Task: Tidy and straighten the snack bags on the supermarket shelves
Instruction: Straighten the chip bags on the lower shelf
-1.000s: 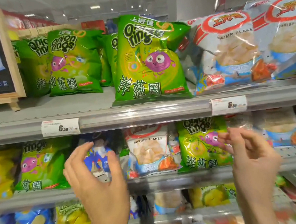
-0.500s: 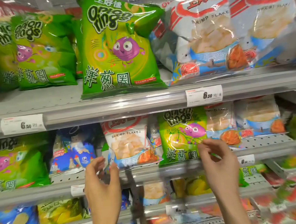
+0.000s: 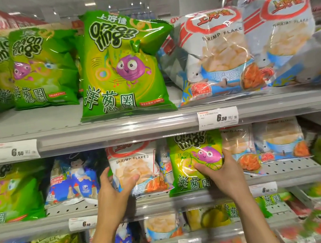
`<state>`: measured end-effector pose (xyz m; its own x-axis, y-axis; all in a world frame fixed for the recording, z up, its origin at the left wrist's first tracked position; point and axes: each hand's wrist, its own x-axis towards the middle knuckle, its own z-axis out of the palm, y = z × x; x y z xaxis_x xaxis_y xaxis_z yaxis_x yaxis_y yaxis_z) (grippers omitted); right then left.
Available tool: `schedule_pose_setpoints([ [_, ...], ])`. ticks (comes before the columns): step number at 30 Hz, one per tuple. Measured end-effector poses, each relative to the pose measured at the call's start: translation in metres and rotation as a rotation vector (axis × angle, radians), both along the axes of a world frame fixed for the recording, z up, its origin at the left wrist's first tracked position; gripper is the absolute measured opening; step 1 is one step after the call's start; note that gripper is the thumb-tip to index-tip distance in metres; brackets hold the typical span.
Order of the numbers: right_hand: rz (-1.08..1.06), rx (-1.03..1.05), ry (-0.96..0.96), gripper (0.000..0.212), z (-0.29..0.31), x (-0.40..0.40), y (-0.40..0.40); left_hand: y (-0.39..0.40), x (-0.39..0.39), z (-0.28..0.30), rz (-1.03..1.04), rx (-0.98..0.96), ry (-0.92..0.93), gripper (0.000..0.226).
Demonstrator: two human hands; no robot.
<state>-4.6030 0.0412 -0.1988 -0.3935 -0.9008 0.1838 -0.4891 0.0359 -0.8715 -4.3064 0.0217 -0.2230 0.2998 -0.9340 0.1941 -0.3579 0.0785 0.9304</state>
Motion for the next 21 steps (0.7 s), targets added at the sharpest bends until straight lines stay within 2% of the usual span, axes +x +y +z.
schedule_pose_setpoints([
  [2,0.025,0.024,-0.007,0.085,-0.001,-0.003,-0.007,-0.005,0.002,-0.002,-0.010,0.019,-0.038,0.086],
  [4,0.064,0.051,-0.009,0.090,-0.003,-0.005,-0.012,-0.010,0.005,0.000,-0.043,0.037,-0.070,0.071],
  [10,0.095,0.052,-0.040,0.069,-0.008,-0.007,-0.017,-0.020,0.010,0.008,-0.140,0.094,-0.015,0.065],
  [14,0.041,-0.038,-0.023,0.059,-0.006,-0.004,-0.010,-0.014,0.009,0.006,-0.117,0.016,0.040,0.061],
  [16,0.003,-0.082,-0.013,0.060,-0.002,-0.007,-0.003,-0.009,0.007,0.005,-0.075,-0.038,0.042,0.062],
  [19,-0.056,-0.122,-0.033,0.081,0.004,-0.017,0.010,-0.005,-0.003,0.007,-0.068,-0.075,0.083,0.064],
  [21,-0.104,-0.163,-0.062,0.079,0.007,-0.029,0.022,-0.004,-0.017,0.009,-0.071,-0.098,0.103,0.062],
])
